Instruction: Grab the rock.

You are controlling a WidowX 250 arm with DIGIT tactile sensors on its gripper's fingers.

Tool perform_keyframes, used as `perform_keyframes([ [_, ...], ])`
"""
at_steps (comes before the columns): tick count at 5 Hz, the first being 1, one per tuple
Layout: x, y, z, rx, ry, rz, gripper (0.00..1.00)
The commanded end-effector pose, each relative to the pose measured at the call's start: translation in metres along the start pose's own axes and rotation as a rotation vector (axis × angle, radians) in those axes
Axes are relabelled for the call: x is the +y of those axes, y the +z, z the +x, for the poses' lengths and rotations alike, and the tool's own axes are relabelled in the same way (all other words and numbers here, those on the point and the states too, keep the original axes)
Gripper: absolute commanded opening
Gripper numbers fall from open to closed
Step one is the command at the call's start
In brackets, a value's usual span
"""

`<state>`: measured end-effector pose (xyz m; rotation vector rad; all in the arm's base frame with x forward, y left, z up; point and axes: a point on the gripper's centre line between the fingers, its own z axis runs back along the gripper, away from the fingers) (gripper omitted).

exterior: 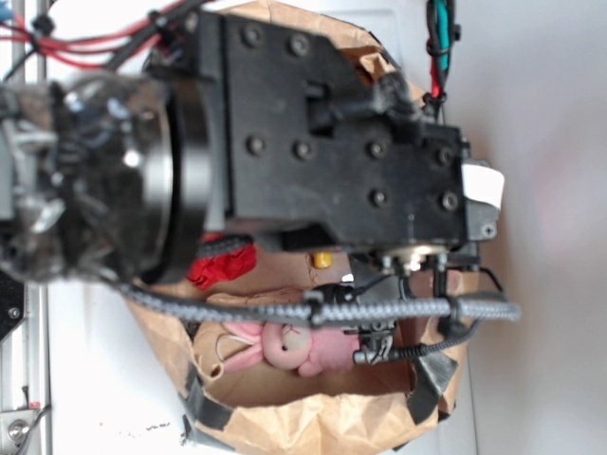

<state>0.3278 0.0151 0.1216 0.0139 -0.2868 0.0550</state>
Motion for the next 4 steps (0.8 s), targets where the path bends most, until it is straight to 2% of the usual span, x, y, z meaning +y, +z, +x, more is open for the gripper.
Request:
perform_keyframes([
  [1,0.006,-0.011,0.006,-0.057,0.013,0.035,1.00],
  [3,0.013,-0.034,-0.001,-0.097,-0.007,0.052,1.00],
  [4,0.016,-0.041,0.006,-0.099,0.012,0.046,1.00],
])
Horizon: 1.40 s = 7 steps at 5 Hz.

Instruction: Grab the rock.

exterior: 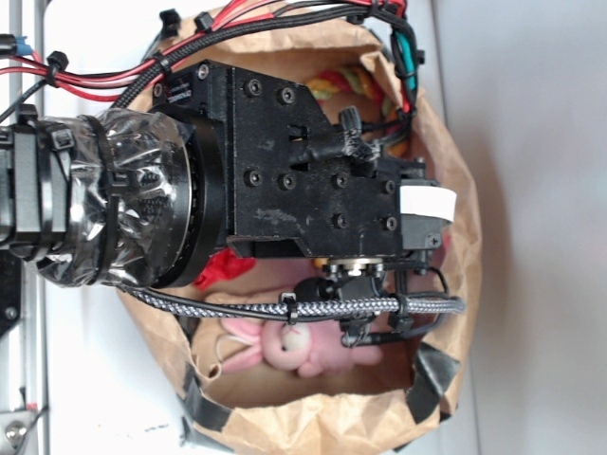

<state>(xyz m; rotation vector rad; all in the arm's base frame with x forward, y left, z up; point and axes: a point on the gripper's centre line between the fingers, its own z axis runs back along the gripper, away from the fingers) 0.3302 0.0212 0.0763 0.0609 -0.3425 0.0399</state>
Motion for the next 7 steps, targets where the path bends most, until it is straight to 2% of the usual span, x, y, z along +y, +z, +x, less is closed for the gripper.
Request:
perform_keyframes([
  [1,0.009,0.001,0.025,-0.041,0.047,-0.005,1.00],
  [3,-0.003,0.009,0.031,-0.051,0.066,-0.052,1.00],
  [4,-0.006,0.005,0.031,-0.066,0.073,-0.057,1.00],
  [5,-0.006,-0.004,0.032,-0.105,0.086,-0.077,1.00],
  [6,-0.007,-0.011,0.034,-0.128,0.095,-0.073,1.00],
  [7,-0.008,-0.015,0.034,-0.124,0.091,-0.082,1.00],
])
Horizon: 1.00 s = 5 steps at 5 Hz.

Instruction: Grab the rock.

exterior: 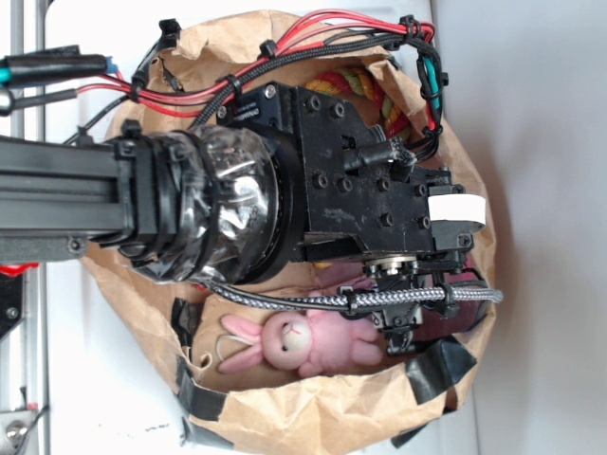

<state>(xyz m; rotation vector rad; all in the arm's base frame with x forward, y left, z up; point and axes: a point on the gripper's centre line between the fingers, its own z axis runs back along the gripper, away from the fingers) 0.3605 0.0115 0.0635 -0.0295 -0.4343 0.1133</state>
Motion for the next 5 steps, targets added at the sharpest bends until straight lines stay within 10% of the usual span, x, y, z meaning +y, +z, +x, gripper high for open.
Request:
perform_keyframes([
  [1,-0.001,-0.001,0.012,-0.047,-0.002,0.008,1.00],
  [4,-0.001,-0.031,0.008,-0.055,-0.019,0.112,1.00],
  [5,0.000,-0.027,0.008,-0.063,-0.009,0.108,0.00],
])
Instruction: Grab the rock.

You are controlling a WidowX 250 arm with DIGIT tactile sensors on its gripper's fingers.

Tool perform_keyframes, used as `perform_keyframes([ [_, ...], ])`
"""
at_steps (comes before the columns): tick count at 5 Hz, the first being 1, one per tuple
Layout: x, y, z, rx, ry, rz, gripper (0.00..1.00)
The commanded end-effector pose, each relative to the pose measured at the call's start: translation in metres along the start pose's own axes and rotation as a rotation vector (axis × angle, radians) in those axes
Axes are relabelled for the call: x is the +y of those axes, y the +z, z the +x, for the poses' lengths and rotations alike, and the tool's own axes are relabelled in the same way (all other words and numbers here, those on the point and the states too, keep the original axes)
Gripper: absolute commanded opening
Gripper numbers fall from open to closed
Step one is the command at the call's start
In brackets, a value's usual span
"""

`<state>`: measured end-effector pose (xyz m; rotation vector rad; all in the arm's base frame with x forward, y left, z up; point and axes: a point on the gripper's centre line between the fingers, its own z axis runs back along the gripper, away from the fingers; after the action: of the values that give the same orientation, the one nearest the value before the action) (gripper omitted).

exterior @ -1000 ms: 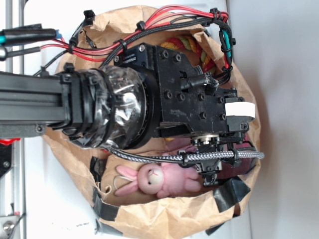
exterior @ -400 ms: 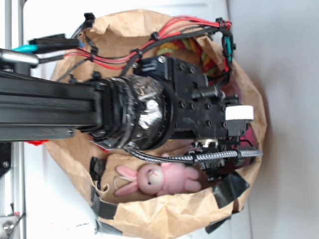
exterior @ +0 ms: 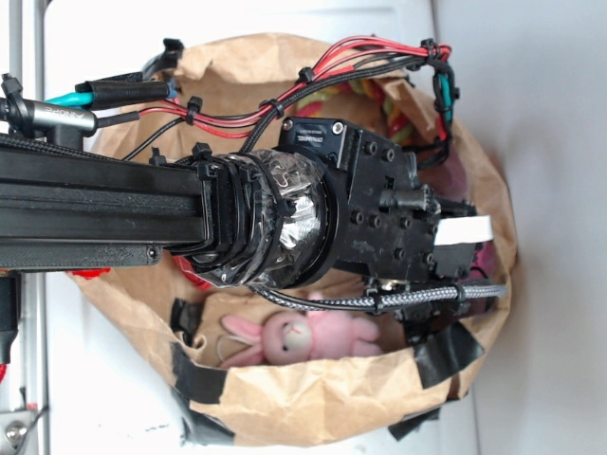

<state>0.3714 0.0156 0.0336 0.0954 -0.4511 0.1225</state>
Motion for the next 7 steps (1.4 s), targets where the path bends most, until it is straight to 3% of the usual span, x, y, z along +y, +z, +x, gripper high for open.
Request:
perform_keyframes([
  [1,-0.001,0.011,0.011,-0.046,0.010,-0.027,0.00],
  [6,0.030,0.052,0.022,-0.030,0.064,-0.147,0.00],
  [7,0.031,0.050,0.026,-0.020,0.071,-0.143,1.00],
])
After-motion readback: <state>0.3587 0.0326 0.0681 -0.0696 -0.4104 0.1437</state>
